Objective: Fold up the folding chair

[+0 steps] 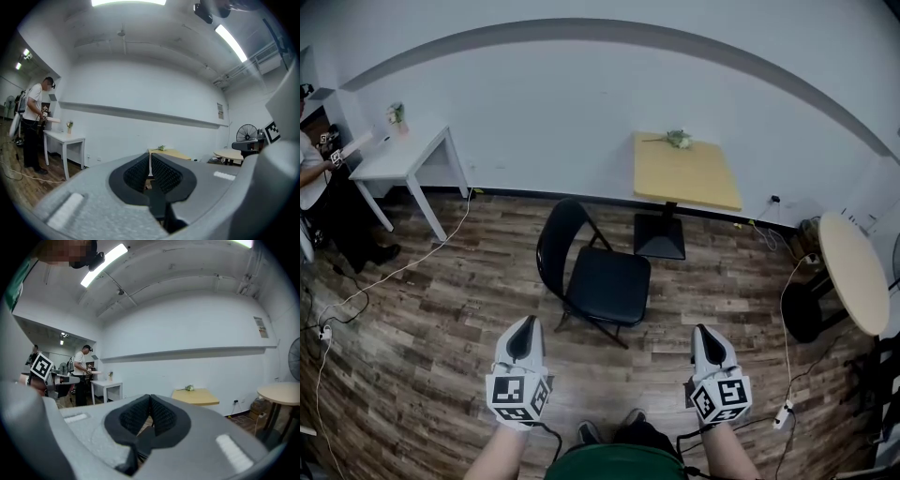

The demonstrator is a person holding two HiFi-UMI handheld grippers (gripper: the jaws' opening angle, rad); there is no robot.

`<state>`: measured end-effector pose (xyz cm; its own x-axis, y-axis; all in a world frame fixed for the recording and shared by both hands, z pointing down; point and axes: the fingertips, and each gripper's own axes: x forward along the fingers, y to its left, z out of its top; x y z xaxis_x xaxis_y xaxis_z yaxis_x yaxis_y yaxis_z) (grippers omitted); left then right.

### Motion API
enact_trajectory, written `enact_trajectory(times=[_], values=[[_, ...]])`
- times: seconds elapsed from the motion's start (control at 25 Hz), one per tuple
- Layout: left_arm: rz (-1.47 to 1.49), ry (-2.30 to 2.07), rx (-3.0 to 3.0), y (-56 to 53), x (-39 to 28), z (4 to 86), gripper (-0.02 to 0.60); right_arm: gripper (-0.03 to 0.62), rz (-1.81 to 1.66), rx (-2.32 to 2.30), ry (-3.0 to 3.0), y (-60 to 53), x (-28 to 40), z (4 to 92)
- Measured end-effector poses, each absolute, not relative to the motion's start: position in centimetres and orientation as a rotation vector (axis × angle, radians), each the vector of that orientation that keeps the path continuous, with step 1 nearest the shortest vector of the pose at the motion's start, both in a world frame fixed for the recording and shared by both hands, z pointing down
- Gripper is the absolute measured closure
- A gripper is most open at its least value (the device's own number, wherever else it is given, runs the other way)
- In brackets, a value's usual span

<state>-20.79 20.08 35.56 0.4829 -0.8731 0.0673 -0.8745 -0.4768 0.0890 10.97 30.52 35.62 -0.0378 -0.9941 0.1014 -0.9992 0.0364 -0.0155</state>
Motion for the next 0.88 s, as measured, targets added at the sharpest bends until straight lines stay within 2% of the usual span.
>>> enact_trajectory(times=[0.6, 0.88], values=[[0.064, -1.646, 2.552, 11.7, -20.4, 35.9, 0.56, 0.591, 0.206, 2.023, -2.341, 18.1, 11.0, 37.6], [0.131, -1.711, 2.498, 5.3, -17.6, 36.6, 0.56, 0.591, 0.278, 1.957, -2.394, 9.9, 14.5, 38.9]])
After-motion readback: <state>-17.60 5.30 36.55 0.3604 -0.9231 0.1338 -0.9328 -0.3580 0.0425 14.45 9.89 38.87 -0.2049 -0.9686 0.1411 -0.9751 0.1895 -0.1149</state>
